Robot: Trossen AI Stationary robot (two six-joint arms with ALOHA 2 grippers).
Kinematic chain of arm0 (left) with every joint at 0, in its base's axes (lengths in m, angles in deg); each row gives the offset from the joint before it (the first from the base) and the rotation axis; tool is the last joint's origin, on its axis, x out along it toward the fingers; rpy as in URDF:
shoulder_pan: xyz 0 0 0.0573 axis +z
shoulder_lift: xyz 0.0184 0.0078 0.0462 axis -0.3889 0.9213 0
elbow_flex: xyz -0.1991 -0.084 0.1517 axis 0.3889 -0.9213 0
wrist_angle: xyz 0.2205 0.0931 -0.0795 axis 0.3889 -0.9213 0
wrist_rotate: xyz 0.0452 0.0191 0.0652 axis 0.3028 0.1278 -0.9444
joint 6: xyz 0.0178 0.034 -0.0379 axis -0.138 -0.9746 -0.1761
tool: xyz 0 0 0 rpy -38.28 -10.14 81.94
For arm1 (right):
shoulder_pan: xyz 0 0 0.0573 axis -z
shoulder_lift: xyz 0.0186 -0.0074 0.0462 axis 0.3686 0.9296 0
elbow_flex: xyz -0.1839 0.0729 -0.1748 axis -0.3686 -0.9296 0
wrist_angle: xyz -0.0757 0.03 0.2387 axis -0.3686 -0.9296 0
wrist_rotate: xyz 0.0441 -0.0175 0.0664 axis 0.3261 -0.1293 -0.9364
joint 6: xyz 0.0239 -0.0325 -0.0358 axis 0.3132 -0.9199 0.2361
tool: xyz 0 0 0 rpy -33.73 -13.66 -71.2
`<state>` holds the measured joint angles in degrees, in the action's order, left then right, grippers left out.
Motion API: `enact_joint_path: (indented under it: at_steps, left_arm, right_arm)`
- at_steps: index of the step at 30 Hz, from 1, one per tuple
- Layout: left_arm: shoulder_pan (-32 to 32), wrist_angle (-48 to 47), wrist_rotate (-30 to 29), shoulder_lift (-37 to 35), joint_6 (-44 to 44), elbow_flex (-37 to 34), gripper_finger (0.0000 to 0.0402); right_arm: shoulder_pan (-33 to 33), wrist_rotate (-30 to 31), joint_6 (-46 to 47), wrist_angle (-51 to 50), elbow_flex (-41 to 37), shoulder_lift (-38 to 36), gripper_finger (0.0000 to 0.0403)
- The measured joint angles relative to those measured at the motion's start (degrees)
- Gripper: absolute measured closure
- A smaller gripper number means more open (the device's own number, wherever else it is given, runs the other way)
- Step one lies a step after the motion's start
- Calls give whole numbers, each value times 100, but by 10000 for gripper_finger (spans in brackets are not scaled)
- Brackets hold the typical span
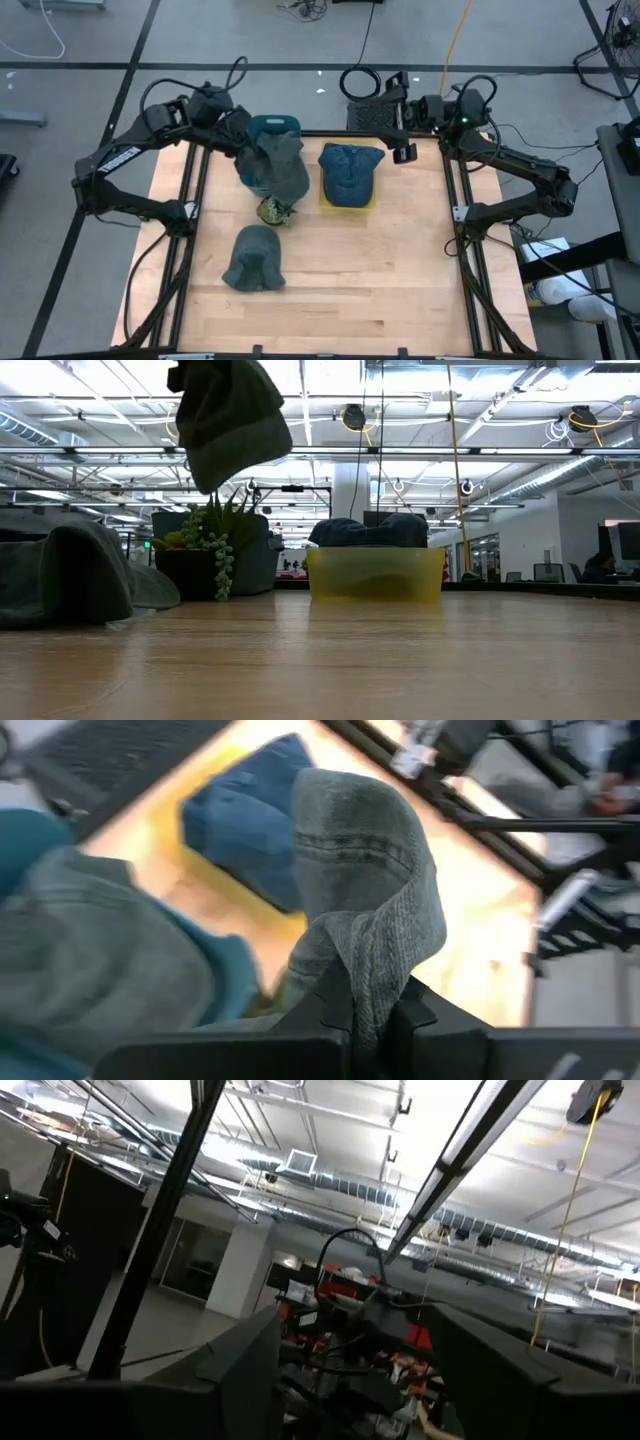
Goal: Pick & Place hat
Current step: Put the bottom black cap into the blue bin
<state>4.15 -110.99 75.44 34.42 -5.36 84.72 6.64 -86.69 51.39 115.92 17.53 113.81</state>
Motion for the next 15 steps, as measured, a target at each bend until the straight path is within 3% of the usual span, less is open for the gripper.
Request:
enact_joint_path:
  at_steps: [15]
  left_arm:
    - [606,-149,-1241,161,-1891,0,389]
  right_arm:
    - [0,-3,-76,-205,0,0,161]
